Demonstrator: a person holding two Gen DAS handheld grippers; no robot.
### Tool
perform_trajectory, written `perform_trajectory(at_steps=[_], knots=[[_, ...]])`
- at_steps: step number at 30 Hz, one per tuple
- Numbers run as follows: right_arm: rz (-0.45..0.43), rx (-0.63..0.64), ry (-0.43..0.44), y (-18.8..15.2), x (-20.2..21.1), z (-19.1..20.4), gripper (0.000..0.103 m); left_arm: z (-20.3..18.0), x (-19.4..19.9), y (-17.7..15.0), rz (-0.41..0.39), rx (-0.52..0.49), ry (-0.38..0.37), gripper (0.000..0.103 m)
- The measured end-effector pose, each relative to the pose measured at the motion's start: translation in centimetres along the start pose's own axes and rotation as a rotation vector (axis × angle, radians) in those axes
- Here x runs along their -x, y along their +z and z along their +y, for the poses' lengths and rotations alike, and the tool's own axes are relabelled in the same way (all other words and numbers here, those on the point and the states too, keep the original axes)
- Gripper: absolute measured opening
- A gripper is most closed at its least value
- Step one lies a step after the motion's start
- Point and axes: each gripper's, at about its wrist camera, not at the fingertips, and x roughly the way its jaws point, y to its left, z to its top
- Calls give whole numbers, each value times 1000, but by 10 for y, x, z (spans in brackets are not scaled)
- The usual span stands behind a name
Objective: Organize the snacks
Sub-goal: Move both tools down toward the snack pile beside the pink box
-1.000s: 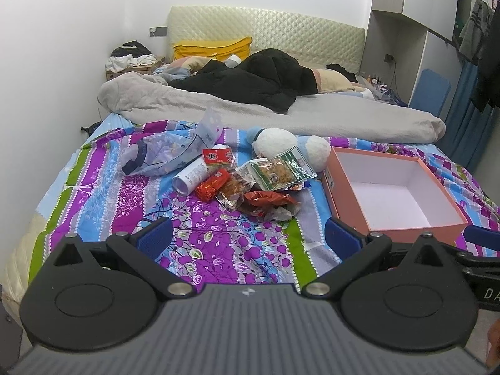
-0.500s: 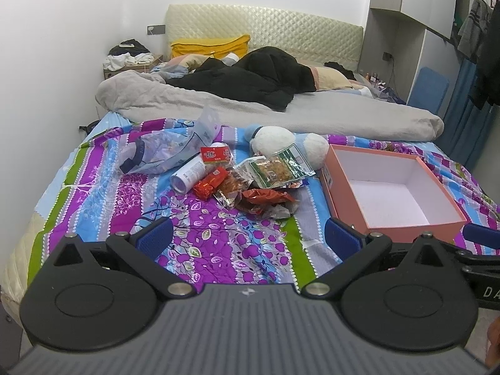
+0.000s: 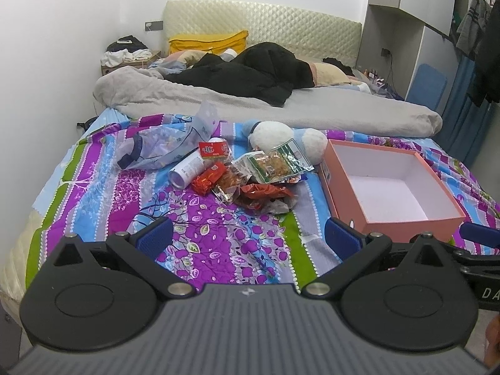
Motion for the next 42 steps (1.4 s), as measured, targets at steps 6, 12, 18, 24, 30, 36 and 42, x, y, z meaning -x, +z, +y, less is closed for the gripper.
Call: perform_trajectory(at_steps=[6,12,18,24,30,36,42], knots=[[11,-18,4,-3,-1,-3,103,1,-6,-1,22,-1,-1,103],[6,-25,6,-3,-4,-4,103,2,-15,-1,41,-4,-24,103],[-2,-50,-64,-8,-12,-7,103,1,-33,-3,70,-14,-36,103],[45,-87,-14,-13,-29,-13,99,-1,-56,-3,102,-28,-54,103],[71,-72,45,-16,-54,-12,90,6,-88,2,135,13,-77,103],[103,22,62,-12,-84,1,75,19,-127,5,156,72,-114,103],[120,51,56,-3,-122,4,75,33,-175,8,195,120,-150,95]])
